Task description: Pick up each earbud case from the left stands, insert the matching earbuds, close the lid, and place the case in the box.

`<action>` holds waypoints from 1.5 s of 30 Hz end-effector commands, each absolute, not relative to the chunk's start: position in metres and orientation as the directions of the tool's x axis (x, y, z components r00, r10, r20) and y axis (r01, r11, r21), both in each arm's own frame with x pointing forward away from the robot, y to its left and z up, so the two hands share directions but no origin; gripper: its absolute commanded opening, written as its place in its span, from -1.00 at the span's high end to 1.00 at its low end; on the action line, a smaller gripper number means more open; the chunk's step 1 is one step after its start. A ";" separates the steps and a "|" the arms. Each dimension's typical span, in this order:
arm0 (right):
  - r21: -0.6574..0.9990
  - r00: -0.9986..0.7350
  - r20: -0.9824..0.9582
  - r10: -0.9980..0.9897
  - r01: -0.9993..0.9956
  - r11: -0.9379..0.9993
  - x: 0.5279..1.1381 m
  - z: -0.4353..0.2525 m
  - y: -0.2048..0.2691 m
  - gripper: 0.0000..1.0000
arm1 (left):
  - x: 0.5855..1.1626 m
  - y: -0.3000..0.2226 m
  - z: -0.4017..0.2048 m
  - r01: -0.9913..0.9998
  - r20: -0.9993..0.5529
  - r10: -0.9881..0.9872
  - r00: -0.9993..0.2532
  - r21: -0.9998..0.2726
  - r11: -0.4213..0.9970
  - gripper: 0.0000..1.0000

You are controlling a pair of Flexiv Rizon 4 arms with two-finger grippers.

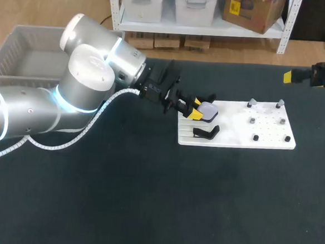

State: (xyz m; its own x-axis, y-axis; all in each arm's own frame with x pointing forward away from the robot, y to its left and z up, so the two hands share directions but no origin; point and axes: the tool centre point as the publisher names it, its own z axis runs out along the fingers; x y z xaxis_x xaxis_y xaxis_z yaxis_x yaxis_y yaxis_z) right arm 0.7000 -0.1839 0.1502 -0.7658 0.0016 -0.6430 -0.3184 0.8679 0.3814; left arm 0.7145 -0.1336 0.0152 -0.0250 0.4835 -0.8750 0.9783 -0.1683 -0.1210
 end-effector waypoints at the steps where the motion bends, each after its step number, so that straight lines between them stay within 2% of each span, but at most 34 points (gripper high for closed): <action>1: 0.384 -0.766 -0.643 0.001 -0.321 0.866 0.700 0.150 -0.185 -1.00 | 0.711 -0.130 0.021 0.981 -0.874 0.485 -0.022 -0.111 -0.156 1.00; 6: 0.384 -0.766 -0.643 0.001 -0.321 0.866 0.700 0.150 -0.185 -1.00 | 0.708 -0.121 0.036 0.987 -0.888 0.460 -0.006 -0.079 -0.140 1.00; 22: 0.384 -0.766 -0.643 0.001 -0.321 0.866 0.700 0.150 -0.185 -1.00 | 0.681 -0.106 0.105 0.992 -0.980 0.200 -0.007 -0.033 -0.123 1.00; 45: 0.384 -0.766 -0.643 0.001 -0.321 0.866 0.700 0.150 -0.185 -1.00 | 0.665 -0.111 0.128 0.985 -0.998 0.061 0.011 0.000 -0.171 1.00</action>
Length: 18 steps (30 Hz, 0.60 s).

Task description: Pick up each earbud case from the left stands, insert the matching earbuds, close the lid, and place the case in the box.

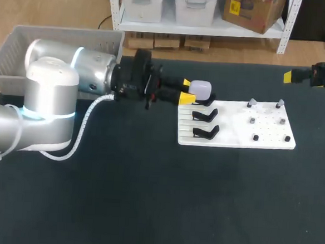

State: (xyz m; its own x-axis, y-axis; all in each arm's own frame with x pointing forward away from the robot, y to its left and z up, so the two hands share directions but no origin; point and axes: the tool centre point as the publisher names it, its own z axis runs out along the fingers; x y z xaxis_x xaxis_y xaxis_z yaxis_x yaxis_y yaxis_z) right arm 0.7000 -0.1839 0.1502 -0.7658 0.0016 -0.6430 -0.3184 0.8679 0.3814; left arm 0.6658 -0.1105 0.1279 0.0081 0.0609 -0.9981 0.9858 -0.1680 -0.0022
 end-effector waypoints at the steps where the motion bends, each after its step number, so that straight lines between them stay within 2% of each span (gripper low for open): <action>1: 0.384 -0.766 -0.643 0.001 -0.321 0.866 0.700 0.150 -0.185 -1.00 | 0.665 -0.111 0.128 0.985 -0.998 0.061 0.011 0.001 -0.175 1.00; 12: 0.362 -0.774 -0.633 -0.022 -0.321 0.875 0.699 0.151 -0.187 -1.00 | 0.664 -0.113 0.129 0.981 -0.998 0.067 0.010 -0.004 -0.196 1.00; 18: 0.341 -0.755 -0.645 -0.121 -0.425 0.838 0.662 0.164 -0.163 -1.00 | 0.664 -0.113 0.129 0.981 -0.998 0.067 0.010 -0.004 -0.196 1.00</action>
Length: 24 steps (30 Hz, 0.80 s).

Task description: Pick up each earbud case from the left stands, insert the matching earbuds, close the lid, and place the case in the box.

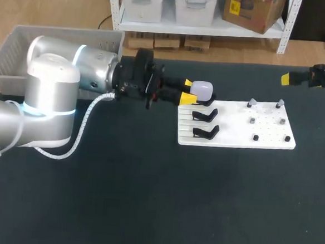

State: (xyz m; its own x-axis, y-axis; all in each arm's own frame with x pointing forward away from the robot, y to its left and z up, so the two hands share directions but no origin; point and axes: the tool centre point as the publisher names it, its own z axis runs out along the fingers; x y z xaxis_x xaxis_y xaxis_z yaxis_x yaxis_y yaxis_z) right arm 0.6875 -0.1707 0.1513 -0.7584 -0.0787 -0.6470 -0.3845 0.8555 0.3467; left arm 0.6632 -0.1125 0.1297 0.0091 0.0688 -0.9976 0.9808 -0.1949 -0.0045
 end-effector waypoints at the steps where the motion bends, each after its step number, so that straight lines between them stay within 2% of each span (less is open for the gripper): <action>1: 0.327 -0.750 -0.645 -0.146 -0.443 0.835 0.655 0.165 -0.156 -1.00 | 0.664 -0.113 0.129 0.981 -0.998 0.067 0.010 -0.004 -0.196 1.00; 10: 0.268 -0.707 -0.664 -0.243 -0.528 0.806 0.616 0.182 -0.093 -1.00 | 0.664 -0.113 0.129 0.981 -0.998 0.067 0.010 -0.004 -0.196 1.00; 24: 0.291 -0.741 -0.614 -0.274 -0.534 0.794 0.620 0.170 -0.022 -1.00 | 0.664 -0.113 0.129 0.981 -0.998 0.067 0.010 -0.004 -0.196 1.00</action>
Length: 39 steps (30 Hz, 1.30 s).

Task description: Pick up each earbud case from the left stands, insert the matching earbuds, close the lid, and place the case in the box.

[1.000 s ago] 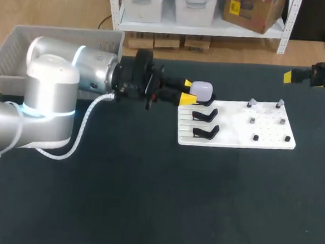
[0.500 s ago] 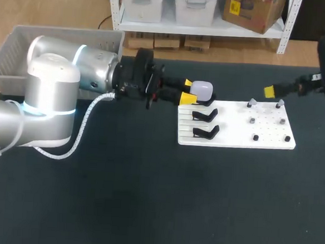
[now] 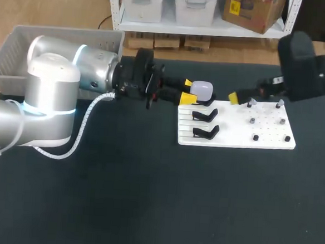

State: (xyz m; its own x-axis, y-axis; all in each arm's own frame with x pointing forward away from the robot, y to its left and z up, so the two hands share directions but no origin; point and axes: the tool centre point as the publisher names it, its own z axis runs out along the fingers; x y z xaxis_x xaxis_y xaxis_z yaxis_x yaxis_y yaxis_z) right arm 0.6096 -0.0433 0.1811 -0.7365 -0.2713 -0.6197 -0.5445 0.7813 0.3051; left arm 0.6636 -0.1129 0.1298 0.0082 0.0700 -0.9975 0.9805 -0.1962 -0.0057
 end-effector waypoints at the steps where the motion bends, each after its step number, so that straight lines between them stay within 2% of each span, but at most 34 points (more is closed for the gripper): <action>1: 0.298 -0.743 -0.609 -0.277 -0.538 0.788 0.621 0.169 -0.017 -1.00 | 0.664 -0.113 0.129 0.981 -0.998 0.067 0.010 -0.004 -0.196 1.00; 11: 0.315 -0.749 -0.591 -0.299 -0.556 0.769 0.629 0.164 0.006 -1.00 | 0.664 -0.113 0.129 0.981 -0.998 0.067 0.010 -0.004 -0.196 1.00; 39: 0.340 -0.806 -0.526 -0.271 -0.491 0.802 0.658 0.137 0.001 -1.00 | 0.664 -0.113 0.129 0.981 -0.998 0.067 0.010 -0.004 -0.196 1.00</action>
State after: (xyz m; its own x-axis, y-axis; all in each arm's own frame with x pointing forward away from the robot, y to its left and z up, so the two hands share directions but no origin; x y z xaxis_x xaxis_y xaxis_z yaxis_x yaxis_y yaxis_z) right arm 0.6556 0.0006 0.1378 -0.8047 -0.2714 -0.5280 -0.4930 0.8009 0.3399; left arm 0.6639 -0.1128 0.1297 0.0078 0.0703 -0.9975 0.9804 -0.1968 -0.0062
